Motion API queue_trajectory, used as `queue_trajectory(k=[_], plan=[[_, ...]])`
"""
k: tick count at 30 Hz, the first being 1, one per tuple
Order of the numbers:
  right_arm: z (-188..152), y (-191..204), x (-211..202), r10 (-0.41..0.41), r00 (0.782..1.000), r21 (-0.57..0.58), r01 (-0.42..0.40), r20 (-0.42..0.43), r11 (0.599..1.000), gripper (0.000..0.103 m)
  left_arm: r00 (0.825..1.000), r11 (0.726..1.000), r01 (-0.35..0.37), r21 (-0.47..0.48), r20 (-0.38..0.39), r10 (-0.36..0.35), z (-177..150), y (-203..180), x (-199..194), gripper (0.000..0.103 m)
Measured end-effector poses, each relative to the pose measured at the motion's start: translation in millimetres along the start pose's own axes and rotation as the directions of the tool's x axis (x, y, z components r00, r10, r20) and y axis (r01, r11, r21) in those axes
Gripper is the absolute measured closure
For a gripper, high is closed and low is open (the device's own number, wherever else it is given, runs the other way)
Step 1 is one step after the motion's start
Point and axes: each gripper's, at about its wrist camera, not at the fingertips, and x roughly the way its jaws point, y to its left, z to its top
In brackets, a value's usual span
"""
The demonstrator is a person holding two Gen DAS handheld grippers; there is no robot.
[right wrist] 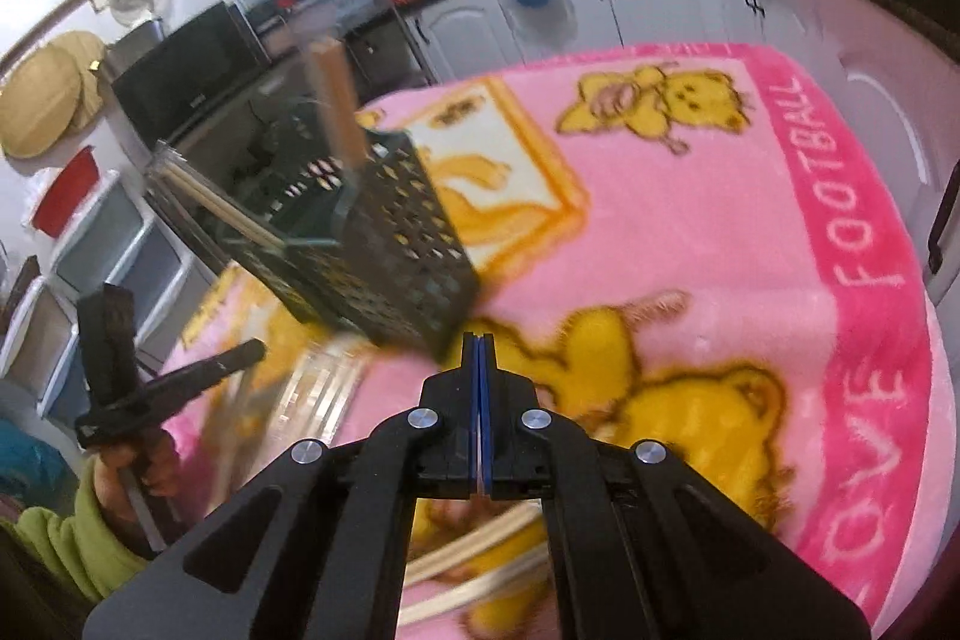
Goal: Organize utensils
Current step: 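Lift both held chopsticks and carry them above the green caddy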
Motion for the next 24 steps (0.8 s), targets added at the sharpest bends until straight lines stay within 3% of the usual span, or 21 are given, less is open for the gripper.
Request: queue_trajectory(k=[10, 24], plan=[[7.7, 48.0, -36.1, 0.017, 0.994, -0.054, -0.011, 0.113, 0.998, 0.102, 0.998, 0.998, 0.04, 0.044, 0.056, -0.042, 10.9, -22.9, -28.5, 0.1], [9.4, 84.9, -64.4, 0.012, 0.983, -0.115, 0.009, 0.181, 0.993, 0.102, 0.992, 0.988, 0.063, 0.141, 0.102, -0.077, 28.7, -60.7, -53.9, 0.1]])
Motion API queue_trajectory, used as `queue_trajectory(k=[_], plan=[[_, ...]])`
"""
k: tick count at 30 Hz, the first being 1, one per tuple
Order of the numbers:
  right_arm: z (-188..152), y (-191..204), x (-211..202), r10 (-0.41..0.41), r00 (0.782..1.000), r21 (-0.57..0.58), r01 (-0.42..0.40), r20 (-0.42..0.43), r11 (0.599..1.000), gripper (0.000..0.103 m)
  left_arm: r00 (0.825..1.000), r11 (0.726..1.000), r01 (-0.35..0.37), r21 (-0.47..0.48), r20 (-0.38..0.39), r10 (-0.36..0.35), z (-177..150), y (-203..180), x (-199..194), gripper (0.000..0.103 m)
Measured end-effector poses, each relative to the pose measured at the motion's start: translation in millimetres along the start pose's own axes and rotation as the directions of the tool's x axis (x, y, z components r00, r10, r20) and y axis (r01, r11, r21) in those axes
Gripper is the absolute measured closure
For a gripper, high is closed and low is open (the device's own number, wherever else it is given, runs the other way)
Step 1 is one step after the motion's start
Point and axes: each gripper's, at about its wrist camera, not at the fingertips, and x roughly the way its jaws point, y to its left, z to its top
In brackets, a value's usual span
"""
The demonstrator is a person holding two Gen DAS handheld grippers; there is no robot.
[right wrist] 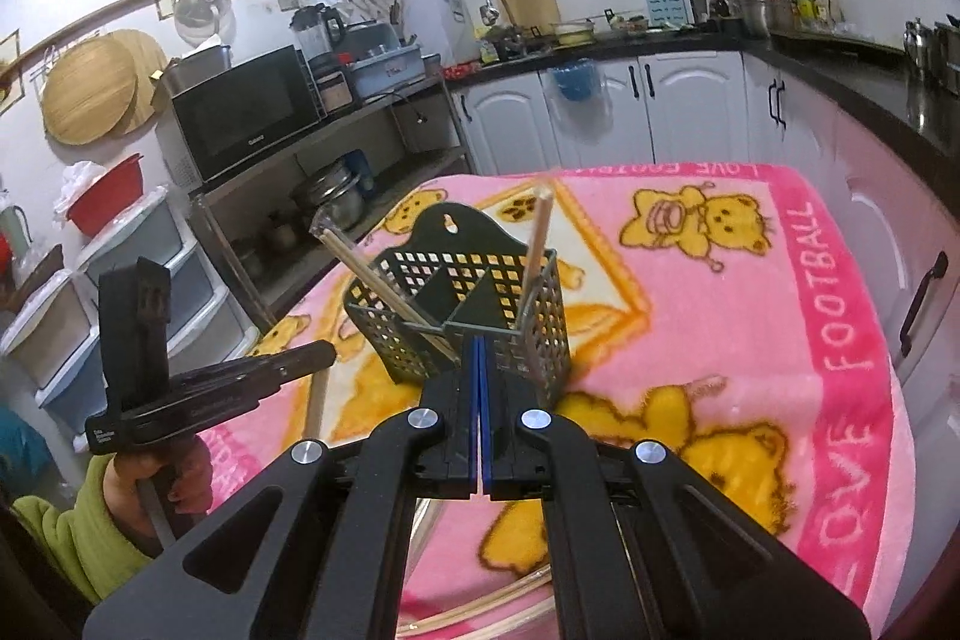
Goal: Organize utensils
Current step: 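Lift both held chopsticks and carry them above the green caddy, then lower both held chopsticks into the caddy compartments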
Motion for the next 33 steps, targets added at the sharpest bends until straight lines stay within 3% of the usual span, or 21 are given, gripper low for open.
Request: queue_trajectory(k=[33], plan=[[36.0, 33.6, -27.8, 0.036, 0.994, -0.084, -0.027, 0.105, 0.996, 0.102, 0.991, 0.994, 0.041, 0.106, 0.125, -0.054, 62.0, -50.6, -25.7, 0.1]])
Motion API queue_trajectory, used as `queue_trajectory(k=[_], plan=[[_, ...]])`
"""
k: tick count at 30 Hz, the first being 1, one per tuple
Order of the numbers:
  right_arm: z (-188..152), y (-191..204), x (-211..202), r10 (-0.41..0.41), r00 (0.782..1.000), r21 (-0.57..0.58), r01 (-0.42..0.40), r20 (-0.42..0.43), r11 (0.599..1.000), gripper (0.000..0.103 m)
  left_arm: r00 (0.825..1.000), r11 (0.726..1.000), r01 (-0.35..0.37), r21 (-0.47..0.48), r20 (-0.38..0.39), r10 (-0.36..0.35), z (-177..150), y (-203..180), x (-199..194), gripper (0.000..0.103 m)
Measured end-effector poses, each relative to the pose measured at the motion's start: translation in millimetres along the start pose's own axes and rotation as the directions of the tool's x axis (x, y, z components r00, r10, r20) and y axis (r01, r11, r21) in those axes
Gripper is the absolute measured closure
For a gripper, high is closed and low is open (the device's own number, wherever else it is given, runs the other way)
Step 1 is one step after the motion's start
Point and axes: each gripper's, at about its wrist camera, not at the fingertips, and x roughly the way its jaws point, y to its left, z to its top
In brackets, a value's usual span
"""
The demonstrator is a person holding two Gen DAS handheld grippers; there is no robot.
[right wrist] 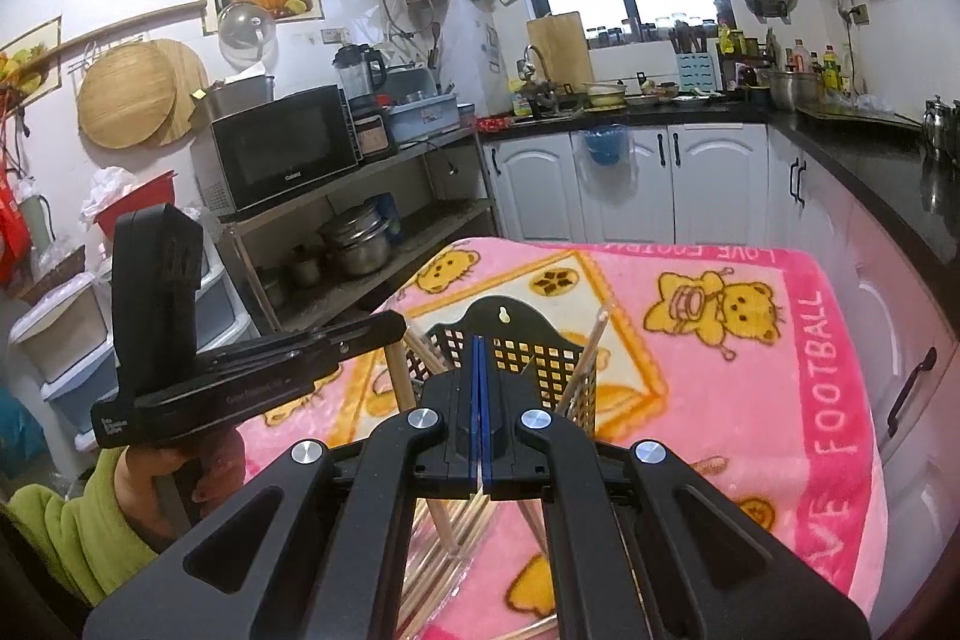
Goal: Organize utensils
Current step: 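Lower both held chopsticks into the caddy compartments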
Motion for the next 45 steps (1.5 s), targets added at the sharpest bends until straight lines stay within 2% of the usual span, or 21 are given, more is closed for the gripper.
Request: queue_trajectory(k=[18, 27, 36, 45], plan=[[44.4, 5.6, -3.2, 0.008, 0.998, -0.013, -0.007, 0.069, 1.0, 0.102, 0.994, 0.999, -0.022, 0.044, 0.108, 0.017, 54.0, -11.8, -12.1, 0.1], [81.4, 13.8, 2.0, 0.032, 0.992, -0.015, -0.03, 0.119, 0.999, 0.102, 0.981, 0.997, -0.063, 0.051, 0.187, 0.052, 91.4, -11.7, -15.0, 0.1], [122.2, 21.3, 17.3, 0.031, 0.984, -0.037, -0.025, 0.174, 0.999, 0.102, 0.979, 0.995, -0.091, 0.048, 0.188, 0.08, 110.4, -1.2, -0.4, 0.1], [135.4, 9.6, 46.2, -0.022, 0.986, -0.029, 0.027, 0.163, 0.999, 0.102, 0.981, 0.995, -0.097, 0.025, 0.172, 0.091, 110.9, 13.3, 23.9, 0.1]])
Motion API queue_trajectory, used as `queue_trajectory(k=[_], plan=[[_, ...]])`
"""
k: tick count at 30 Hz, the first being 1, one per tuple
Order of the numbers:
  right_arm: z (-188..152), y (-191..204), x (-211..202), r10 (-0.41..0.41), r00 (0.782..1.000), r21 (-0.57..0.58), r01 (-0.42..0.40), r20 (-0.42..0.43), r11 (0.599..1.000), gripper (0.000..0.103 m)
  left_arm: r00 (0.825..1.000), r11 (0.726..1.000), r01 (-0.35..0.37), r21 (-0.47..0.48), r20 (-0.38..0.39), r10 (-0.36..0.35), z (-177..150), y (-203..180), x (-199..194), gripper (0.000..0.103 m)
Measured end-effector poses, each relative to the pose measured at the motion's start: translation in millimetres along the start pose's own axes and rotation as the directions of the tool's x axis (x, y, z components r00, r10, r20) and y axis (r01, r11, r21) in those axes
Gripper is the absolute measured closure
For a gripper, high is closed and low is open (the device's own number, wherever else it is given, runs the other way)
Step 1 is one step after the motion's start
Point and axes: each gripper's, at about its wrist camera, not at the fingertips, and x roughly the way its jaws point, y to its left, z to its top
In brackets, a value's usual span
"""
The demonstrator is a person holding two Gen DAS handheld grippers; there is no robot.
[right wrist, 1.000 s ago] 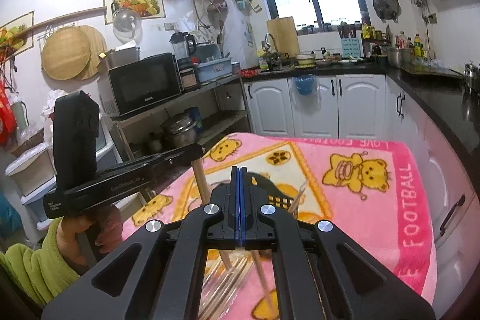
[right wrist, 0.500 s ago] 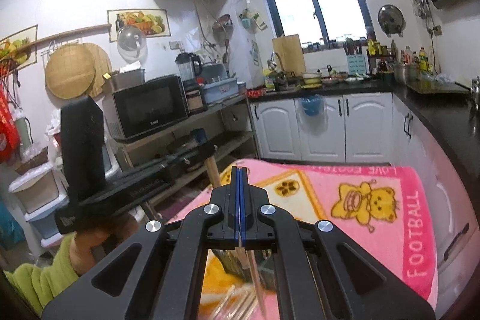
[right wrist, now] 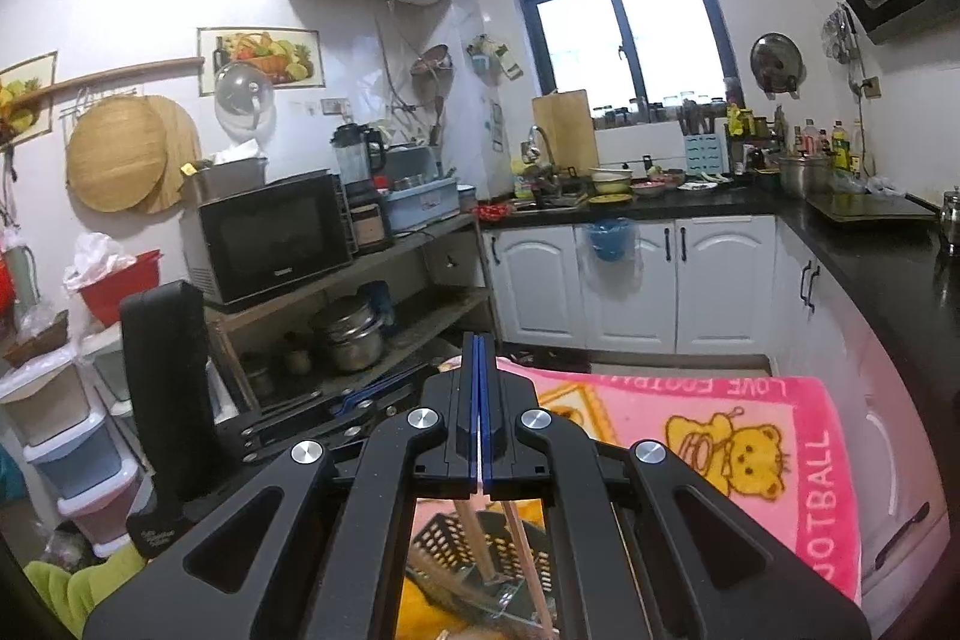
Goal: Organize utensils
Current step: 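Lower both held chopsticks into the caddy compartments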
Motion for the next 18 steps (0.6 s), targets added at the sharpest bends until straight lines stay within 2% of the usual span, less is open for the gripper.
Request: queue_trajectory(k=[11, 18], plan=[[-17.7, -16.4, 26.8, 0.002, 1.0, 0.026, -0.001, -0.03, 1.0, 0.102, 0.999, 1.0, -0.019, -0.009, -0.039, 0.018, -19.2, 7.9, 23.3, 0.1], [-46.0, -21.3, 31.2, 0.004, 0.998, 0.034, -0.002, -0.062, 0.999, 0.102, 0.997, 1.0, -0.018, 0.001, -0.074, 0.018, -39.6, 6.6, 37.5, 0.1]])
